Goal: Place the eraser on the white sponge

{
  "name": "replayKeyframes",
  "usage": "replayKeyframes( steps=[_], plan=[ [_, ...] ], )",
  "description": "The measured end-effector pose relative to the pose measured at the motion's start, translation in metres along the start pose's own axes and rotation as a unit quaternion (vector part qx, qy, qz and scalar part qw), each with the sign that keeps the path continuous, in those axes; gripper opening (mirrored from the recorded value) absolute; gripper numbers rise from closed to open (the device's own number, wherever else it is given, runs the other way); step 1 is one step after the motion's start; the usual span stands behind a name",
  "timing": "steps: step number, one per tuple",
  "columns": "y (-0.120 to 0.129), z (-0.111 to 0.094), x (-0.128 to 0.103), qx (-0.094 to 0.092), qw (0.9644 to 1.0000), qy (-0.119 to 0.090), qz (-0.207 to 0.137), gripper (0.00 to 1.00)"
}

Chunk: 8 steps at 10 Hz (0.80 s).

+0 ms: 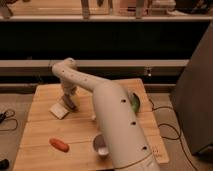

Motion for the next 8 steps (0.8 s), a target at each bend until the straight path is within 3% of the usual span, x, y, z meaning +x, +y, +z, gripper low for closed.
replayKeyframes(
  steps=[5,7,8],
  plan=[
    [-0.0015,0.0041,-0.0002,0.001,1.0,0.003,0.0,0.66],
    [-0.0026,0.0054,-0.0026,0.001,1.0,0.003,0.003,0.69],
    [-0.0028,0.0069,-0.003,0.0,1.0,0.002,0.004,0.63]
  ],
)
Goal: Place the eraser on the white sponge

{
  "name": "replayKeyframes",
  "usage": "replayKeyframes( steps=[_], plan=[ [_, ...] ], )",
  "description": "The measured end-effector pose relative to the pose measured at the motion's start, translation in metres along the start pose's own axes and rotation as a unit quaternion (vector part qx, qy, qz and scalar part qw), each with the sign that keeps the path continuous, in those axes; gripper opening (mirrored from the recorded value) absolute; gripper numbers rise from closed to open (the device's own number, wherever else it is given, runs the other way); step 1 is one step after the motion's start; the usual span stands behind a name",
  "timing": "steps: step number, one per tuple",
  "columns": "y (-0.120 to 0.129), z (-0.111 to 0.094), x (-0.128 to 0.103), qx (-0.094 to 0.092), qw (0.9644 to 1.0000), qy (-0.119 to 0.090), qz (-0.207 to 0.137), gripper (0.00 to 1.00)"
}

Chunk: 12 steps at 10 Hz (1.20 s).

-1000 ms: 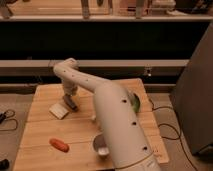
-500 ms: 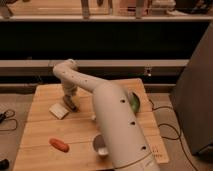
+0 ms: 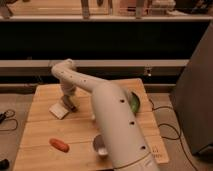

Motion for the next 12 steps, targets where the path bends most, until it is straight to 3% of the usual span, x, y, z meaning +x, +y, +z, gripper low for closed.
replayKeyframes(
  steps=[3,4,7,10,11,12],
  plan=[
    [0.001,0.002,0.001,0.001,1.0,0.004,0.0,0.64],
    [-0.002,-0.005,-0.005,0.004,1.0,0.004,0.001,0.6],
    [-0.001,-0.013,-0.012,0.004,1.0,0.007,0.002,0.29],
    [-0.003,-0.017,-0.02,0.004,0.9999,0.012,-0.009,0.07],
    [-0.003,-0.019,-0.026,0.005,0.9998,0.014,-0.01,0.06],
    [-0.003,-0.022,-0.036,0.004,0.9998,0.015,-0.013,0.13]
  ],
)
